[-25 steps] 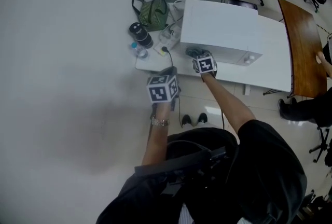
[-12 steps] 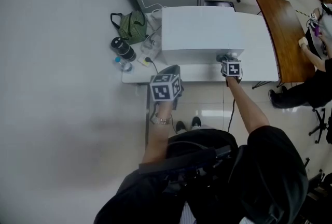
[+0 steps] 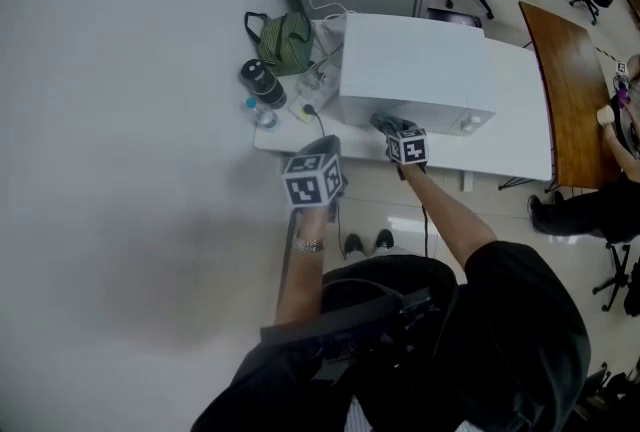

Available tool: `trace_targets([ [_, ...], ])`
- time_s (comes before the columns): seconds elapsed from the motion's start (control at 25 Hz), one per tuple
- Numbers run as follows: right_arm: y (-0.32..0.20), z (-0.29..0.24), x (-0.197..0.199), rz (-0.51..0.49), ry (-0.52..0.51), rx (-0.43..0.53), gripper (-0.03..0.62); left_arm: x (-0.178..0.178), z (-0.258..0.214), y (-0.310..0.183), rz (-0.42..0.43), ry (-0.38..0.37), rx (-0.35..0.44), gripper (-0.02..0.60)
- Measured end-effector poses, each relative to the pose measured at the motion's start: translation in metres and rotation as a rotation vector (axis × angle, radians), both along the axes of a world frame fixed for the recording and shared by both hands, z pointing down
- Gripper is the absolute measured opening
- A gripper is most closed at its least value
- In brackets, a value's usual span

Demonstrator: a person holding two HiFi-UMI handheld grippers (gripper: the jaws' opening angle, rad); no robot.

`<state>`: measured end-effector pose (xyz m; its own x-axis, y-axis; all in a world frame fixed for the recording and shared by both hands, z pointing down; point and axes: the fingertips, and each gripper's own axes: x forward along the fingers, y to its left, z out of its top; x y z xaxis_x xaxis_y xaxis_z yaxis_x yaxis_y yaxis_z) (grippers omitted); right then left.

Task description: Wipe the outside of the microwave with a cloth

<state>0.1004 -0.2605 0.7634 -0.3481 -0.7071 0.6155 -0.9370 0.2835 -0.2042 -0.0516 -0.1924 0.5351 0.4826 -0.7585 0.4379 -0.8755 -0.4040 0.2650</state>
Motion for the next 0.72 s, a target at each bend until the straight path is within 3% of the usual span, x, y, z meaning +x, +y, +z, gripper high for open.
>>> trace_targets([
  [0.16, -0.023, 0.011, -0.084, -0.119, 0.007, -0.030, 0.035, -0.037, 0.003, 0.010, -0.082, -0.020, -0.016, 0.002],
  [0.36, -0.041, 0.034, -0.103, -0.146, 0.048, -0.113, 0.035, -0.058, 0.010, 0.017, -0.138, -0.031, -0.036, 0.002],
  [0.52, -0.035, 0.046, -0.076, -0.138, 0.064, -0.144, 0.035, -0.055, 0.014, 0.016, -0.132, -0.028, -0.045, 0.002],
  [0.72, -0.012, 0.066, 0.018, -0.019, 0.110, -0.206, 0.035, -0.025, 0.011, 0.008, -0.063, -0.013, -0.035, 0.002],
])
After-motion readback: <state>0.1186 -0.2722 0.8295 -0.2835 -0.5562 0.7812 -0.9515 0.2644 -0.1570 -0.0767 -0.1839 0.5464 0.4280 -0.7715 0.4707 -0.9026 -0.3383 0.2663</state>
